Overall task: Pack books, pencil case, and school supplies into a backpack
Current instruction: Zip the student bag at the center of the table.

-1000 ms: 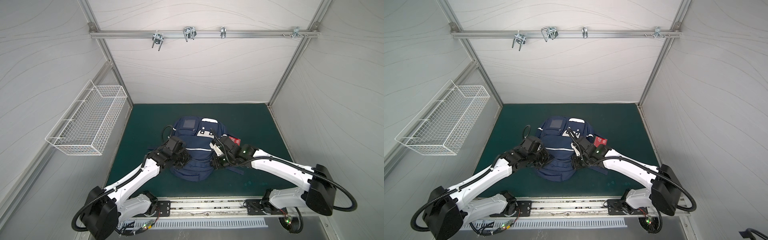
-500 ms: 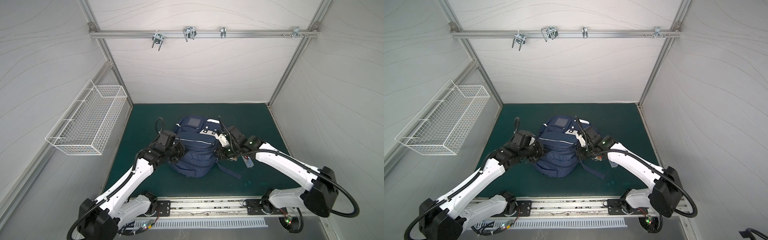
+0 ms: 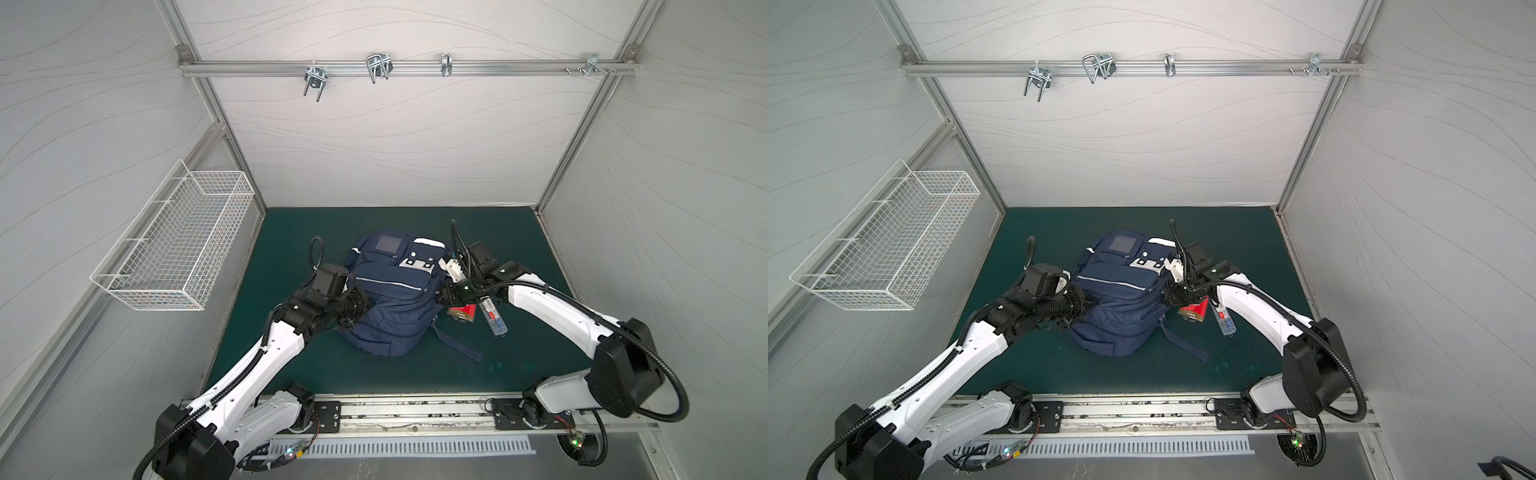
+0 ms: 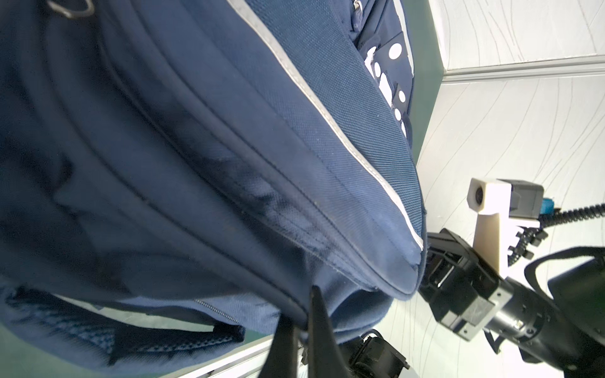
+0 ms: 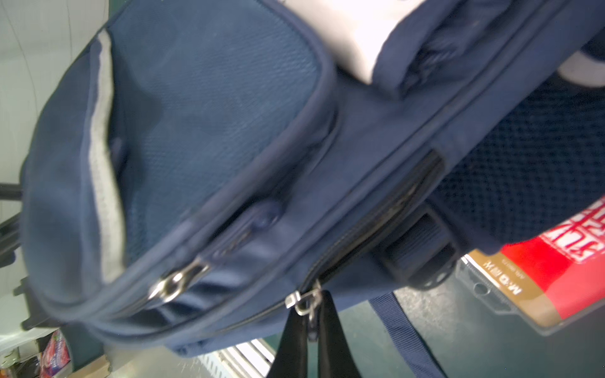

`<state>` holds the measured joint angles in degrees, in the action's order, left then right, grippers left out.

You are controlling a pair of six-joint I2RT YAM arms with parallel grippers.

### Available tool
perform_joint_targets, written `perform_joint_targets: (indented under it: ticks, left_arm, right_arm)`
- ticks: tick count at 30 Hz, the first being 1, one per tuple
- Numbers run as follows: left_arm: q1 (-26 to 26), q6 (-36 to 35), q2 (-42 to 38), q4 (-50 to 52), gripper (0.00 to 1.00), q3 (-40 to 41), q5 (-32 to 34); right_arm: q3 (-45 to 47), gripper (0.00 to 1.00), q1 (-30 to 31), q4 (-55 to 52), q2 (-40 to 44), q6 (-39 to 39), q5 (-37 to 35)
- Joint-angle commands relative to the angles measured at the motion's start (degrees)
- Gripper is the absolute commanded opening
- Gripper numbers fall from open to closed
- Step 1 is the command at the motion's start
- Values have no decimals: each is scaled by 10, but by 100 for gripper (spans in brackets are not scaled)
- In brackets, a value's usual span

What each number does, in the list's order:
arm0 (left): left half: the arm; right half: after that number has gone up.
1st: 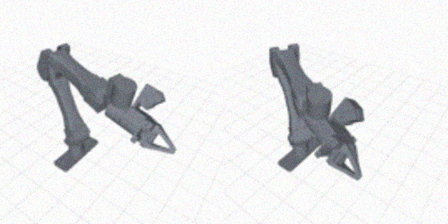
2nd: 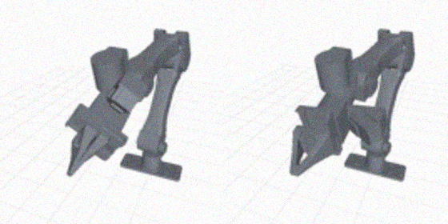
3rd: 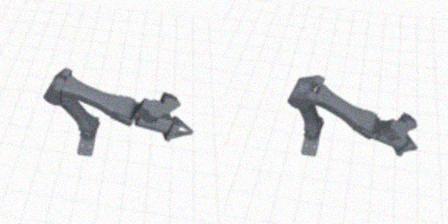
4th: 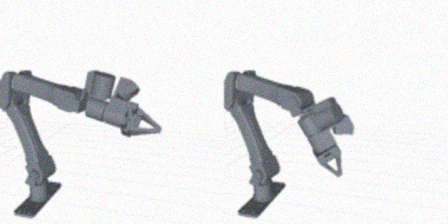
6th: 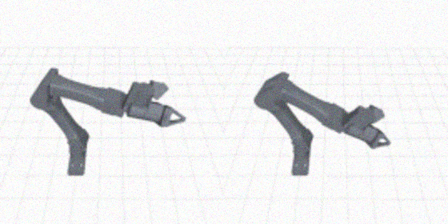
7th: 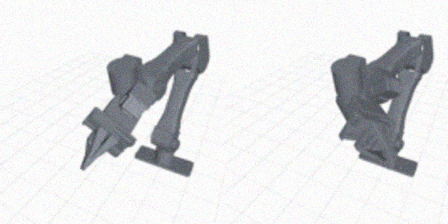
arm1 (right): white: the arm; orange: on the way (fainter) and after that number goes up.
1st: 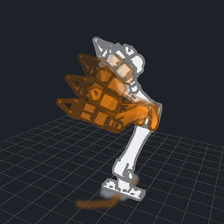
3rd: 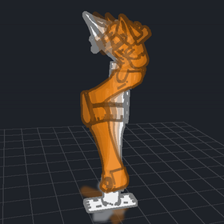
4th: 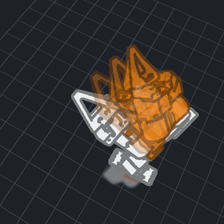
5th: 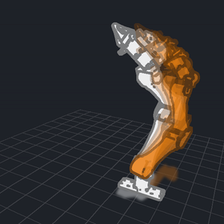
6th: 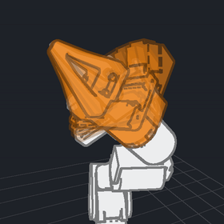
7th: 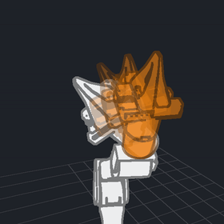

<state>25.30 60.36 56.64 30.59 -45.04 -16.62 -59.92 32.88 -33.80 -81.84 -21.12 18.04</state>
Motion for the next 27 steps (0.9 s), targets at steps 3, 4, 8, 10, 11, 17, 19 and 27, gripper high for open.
perform_joint_targets:
  ticks: [3, 4, 8, 10, 11, 17, 19, 27]
  left_arm:
    - [-25, -28, -28, 38, 0, -2, 64]
    - [-25, -28, -27, 38, 0, -2, 63]
    - [-25, -20, -29, 19, 0, 12, 54]
    - [-25, -12, -31, 0, 0, 27, 44]
    - [-25, -12, -29, -4, 0, 30, 41]
    - [-25, -3, -30, -31, 0, 50, 26]
    - [-25, -2, -27, -42, 0, 54, 20]
    - [-25, -2, -10, -92, 0, 67, -10]
  right_arm:
    - [9, 0, -57, 2, -30, 19, -109]
    - [11, 0, -61, 6, -36, 20, -112]
    - [35, 0, -67, 61, -50, 34, -88]
    - [42, 0, -66, 84, -56, 41, -75]
    - [49, 0, -67, 94, -58, 36, -82]
    - [51, 19, -60, 100, -53, 41, -83]
    - [56, 46, -38, 83, -14, 43, -107]
    - [99, 76, 3, 84, 164, 52, -64]
